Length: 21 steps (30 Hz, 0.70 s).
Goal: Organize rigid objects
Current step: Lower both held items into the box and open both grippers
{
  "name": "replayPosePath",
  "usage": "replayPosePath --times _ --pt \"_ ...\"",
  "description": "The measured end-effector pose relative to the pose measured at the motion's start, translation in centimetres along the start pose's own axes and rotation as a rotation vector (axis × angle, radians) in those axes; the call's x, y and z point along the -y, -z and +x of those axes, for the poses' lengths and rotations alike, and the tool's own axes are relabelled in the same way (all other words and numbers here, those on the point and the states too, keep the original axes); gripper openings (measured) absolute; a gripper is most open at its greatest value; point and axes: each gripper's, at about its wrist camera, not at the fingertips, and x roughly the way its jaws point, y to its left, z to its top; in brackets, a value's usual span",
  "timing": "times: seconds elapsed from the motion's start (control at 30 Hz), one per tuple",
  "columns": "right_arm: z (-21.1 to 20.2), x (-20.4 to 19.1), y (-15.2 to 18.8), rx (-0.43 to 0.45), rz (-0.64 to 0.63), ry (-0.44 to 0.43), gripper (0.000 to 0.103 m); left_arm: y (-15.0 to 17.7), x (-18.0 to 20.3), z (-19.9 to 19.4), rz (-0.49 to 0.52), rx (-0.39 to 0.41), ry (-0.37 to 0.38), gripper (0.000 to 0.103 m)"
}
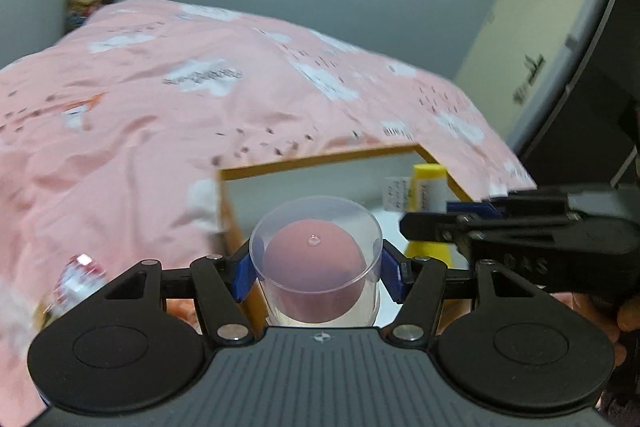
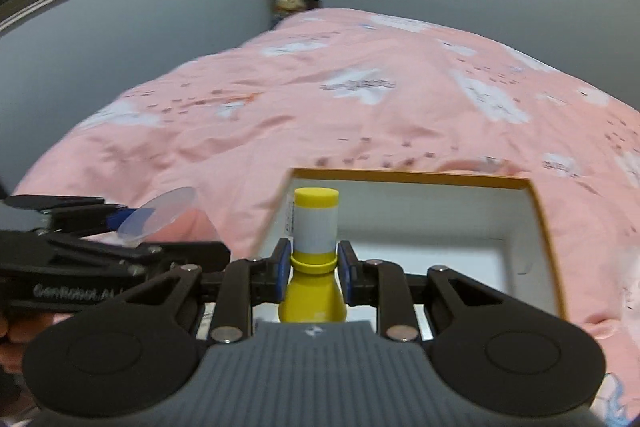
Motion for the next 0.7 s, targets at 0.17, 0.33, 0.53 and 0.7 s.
replayPosePath --times 0.17,0.33,0.53,0.7 --pt "3.8 4.9 -0.3 -0.115 0.116 0.051 0.023 -0.6 2.1 5.7 0.086 -0.145 0.006 0.07" --pt "7.2 7.7 0.5 -0.232 0.2 0.018 0.023 -0.1 2.9 8.6 0.121 -0.278 0.01 0.07" --pt "9.8 7.9 1.4 -0.308 0.193 0.0 0.023 0.1 2.8 11.4 0.129 -0.393 -0.008 0.07" --pt "11.2 8.1 1.8 -0.352 0.19 -0.016 0.023 0.6 2.5 12.6 0.135 -0.442 -0.016 0.07"
